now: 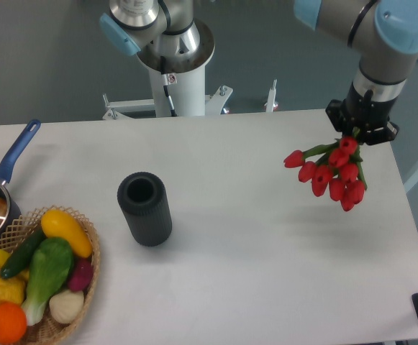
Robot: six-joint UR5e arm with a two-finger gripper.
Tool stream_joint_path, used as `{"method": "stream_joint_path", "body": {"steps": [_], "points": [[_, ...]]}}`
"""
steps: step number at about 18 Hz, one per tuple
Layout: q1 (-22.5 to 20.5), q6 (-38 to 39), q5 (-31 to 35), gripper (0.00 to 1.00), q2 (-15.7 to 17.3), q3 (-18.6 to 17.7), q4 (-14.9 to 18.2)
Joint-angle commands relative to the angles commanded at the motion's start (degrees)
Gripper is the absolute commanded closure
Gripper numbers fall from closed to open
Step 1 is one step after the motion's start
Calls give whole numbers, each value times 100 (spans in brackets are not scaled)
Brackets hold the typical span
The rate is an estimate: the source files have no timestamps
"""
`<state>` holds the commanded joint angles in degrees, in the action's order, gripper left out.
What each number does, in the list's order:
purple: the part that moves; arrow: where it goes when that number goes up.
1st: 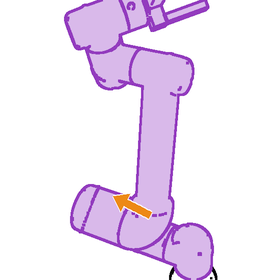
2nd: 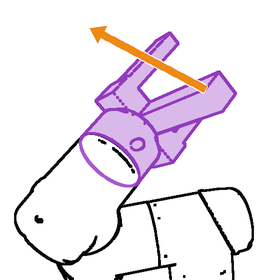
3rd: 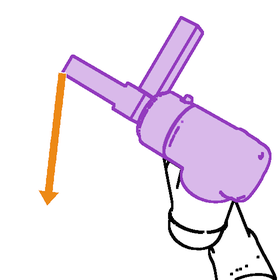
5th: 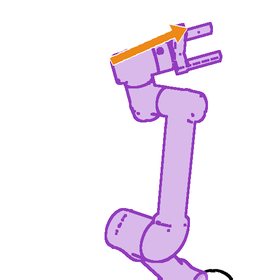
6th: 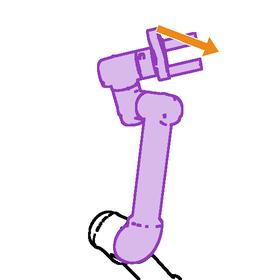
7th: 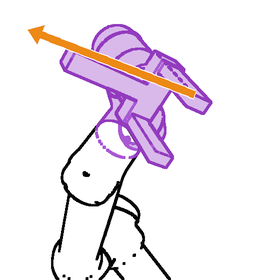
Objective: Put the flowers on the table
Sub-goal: 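Move the gripper holding the red tulips toward the table surface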
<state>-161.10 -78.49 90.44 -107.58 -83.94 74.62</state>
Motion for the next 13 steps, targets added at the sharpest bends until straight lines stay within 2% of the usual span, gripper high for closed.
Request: {"method": "stream_joint_path", "body": {"steps": [2,6,9,13], "points": [[61,36,9,100,-52,0,-9],[167,325,18,98,-237,-9,-272],[176,379,-26,97,-255,-26,-272],[193,370,-18,96,-343,-219,-290]]}}
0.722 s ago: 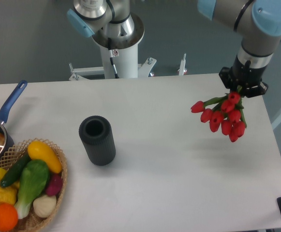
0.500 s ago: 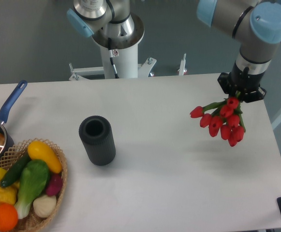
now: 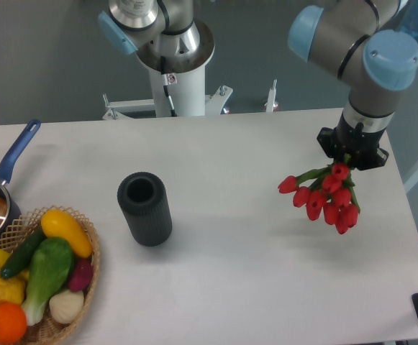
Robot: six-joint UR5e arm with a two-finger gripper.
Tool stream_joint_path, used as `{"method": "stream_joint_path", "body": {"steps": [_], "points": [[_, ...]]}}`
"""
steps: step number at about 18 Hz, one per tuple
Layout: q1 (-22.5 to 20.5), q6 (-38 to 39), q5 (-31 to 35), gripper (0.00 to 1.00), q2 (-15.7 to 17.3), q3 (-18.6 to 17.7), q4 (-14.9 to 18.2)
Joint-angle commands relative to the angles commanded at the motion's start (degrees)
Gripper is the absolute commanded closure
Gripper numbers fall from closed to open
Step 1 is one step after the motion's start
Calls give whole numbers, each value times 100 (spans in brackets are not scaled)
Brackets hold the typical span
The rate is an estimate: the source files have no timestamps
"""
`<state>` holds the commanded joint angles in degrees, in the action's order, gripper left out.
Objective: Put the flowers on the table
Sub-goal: 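Move the gripper holding the red tulips toward the table surface, then lower the red tulips onto the table and open the gripper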
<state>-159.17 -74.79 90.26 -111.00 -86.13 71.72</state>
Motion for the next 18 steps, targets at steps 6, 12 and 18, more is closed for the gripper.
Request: {"method": "stream_joint_path", "body": {"steps": [6,12,18], "points": [[105,0,-9,49,-246,-44,-202],[158,0,0,0,-308,-62,-325],[-123,-61,-52,0,201,-115,-510]]}}
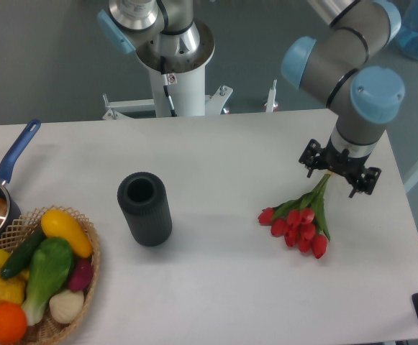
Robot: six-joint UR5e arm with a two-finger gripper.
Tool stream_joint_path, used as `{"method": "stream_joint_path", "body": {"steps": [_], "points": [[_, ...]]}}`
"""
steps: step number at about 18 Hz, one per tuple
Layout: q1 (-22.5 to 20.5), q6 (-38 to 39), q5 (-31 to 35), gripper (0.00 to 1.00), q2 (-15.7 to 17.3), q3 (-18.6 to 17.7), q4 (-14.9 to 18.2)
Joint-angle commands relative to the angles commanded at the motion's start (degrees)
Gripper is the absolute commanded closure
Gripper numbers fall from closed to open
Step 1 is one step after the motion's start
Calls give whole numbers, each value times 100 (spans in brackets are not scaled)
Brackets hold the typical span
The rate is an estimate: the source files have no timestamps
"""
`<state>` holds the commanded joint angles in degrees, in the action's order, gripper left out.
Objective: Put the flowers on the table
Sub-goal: 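Lower the red tulips onto the table and open the gripper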
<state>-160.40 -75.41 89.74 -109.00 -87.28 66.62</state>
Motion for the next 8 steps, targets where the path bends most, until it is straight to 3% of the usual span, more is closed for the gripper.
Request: {"method": "stream_joint_path", "body": {"steps": [4,8], "points": [[-263,0,-544,0,176,-9,-167],[-325,-290,-581,0,238,-9,-167]]}}
